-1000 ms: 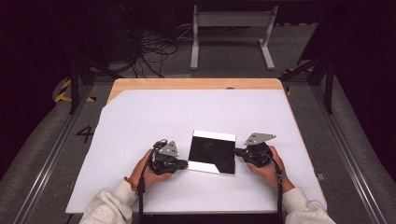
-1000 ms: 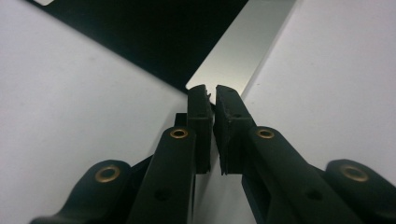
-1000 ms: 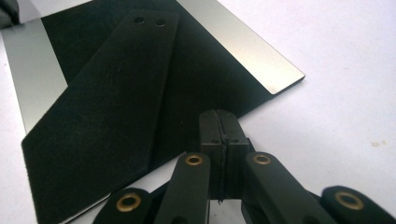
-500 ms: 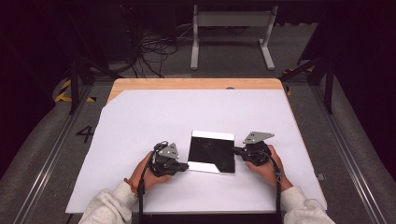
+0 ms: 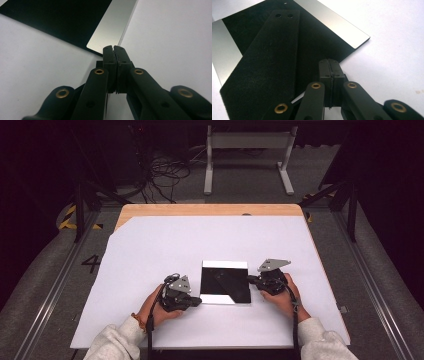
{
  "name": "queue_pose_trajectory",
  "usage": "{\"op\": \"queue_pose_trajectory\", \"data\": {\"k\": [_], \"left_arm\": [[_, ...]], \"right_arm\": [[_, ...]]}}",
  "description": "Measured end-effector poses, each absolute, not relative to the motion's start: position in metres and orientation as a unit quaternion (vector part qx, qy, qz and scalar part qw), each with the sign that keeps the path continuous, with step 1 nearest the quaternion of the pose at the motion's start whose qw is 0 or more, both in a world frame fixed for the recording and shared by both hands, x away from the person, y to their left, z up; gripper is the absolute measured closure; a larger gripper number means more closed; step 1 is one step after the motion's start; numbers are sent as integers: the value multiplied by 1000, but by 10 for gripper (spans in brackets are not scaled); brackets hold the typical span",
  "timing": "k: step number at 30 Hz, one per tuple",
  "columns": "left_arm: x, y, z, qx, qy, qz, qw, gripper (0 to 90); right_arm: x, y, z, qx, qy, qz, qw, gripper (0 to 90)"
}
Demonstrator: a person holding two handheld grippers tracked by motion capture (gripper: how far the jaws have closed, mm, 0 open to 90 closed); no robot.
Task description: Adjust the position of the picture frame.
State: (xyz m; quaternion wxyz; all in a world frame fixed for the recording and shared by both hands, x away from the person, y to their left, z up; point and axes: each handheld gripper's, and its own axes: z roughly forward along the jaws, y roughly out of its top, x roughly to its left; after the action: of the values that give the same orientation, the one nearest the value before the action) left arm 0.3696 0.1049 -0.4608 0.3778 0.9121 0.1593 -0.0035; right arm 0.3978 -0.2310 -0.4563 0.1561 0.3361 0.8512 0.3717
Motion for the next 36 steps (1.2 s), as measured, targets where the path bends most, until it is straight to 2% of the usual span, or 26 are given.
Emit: {"op": "queue_pose_trajectory", "data": {"k": [14,23,26,29,32,36], "left_arm": [[366,106,-460,913,163,1,374,873],[361,127,-454,899,177,53,396,795],[359,134,-450,895,180,73,402,734],[358,139,-447,887,182,85,416,738],[358,142,-447,883,189,96,419,646],[356,146,-450,885,197,103,409,582]], "right_arm": [[397,-228,-456,331,853,371,159,900],[393,-230,-454,322,859,365,157,863],[390,-231,-451,310,865,361,159,850],[388,-231,-449,305,866,363,157,844],[384,-233,-447,300,867,366,154,814],[380,-236,-443,302,866,371,148,757]]}}
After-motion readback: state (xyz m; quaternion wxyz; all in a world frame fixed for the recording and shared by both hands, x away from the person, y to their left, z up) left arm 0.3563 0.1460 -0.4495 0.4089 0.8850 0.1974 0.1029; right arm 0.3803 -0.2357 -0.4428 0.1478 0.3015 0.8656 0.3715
